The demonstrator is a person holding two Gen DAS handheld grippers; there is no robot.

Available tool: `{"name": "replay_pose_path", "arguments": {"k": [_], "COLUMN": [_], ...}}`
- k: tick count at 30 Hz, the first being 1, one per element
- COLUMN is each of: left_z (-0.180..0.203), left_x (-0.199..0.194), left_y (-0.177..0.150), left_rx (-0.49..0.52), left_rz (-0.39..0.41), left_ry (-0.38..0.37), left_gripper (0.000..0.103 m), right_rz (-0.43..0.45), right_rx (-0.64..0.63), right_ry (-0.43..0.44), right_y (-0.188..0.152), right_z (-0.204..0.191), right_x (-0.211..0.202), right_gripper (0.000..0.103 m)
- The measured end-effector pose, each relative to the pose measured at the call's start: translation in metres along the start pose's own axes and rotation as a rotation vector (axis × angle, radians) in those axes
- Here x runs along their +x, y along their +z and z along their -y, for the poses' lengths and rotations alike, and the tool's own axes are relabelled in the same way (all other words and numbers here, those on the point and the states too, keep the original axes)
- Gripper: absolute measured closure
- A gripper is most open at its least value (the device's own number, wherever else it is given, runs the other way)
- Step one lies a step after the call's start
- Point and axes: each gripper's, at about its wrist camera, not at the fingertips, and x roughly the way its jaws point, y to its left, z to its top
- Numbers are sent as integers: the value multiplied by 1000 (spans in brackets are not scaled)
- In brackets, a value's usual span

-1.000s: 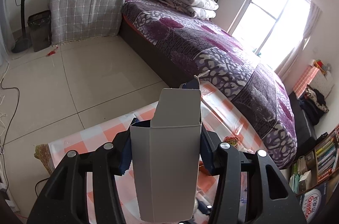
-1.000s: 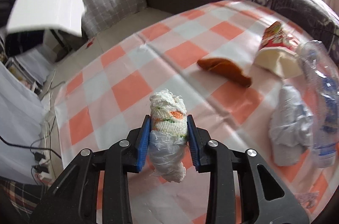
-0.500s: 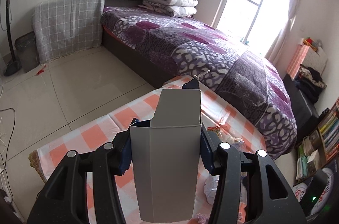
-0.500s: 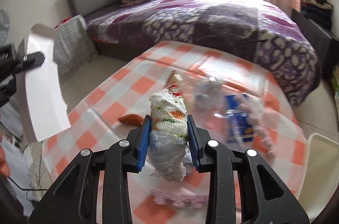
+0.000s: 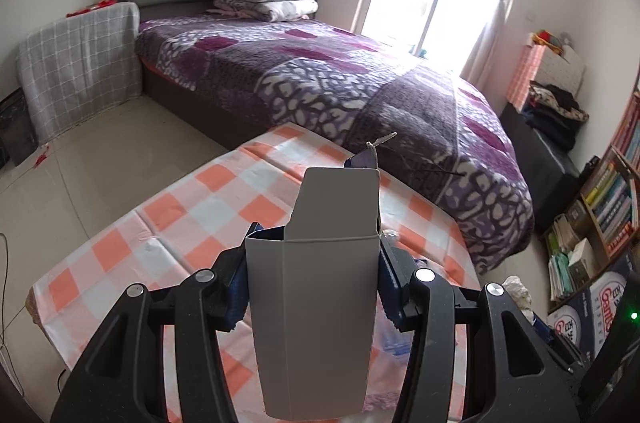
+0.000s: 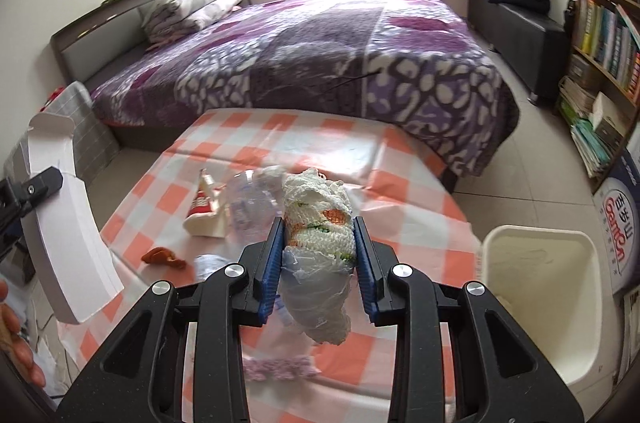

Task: Collect trash
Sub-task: 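Carry the tissue over the bin and open the right tool while the left tool carries the box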

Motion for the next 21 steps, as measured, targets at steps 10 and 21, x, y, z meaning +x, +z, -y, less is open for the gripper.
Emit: {"name": "replay_pose_path", "arguments": {"k": [10,21], "left_z": [61,124], "left_x": [4,8], "left_y": [-20,-42], "left_rx": [92,169], "left_rz": [-18,-46], "left_ry": [-69,-163], "left_gripper": [51,51], "right_rz": [18,20], "right_rx": [87,171], "right_ry": [-83,-192], "right_y": [5,0], "right_z": [59,124], "right_x": [-20,-37], "right_gripper": [71,71]}}
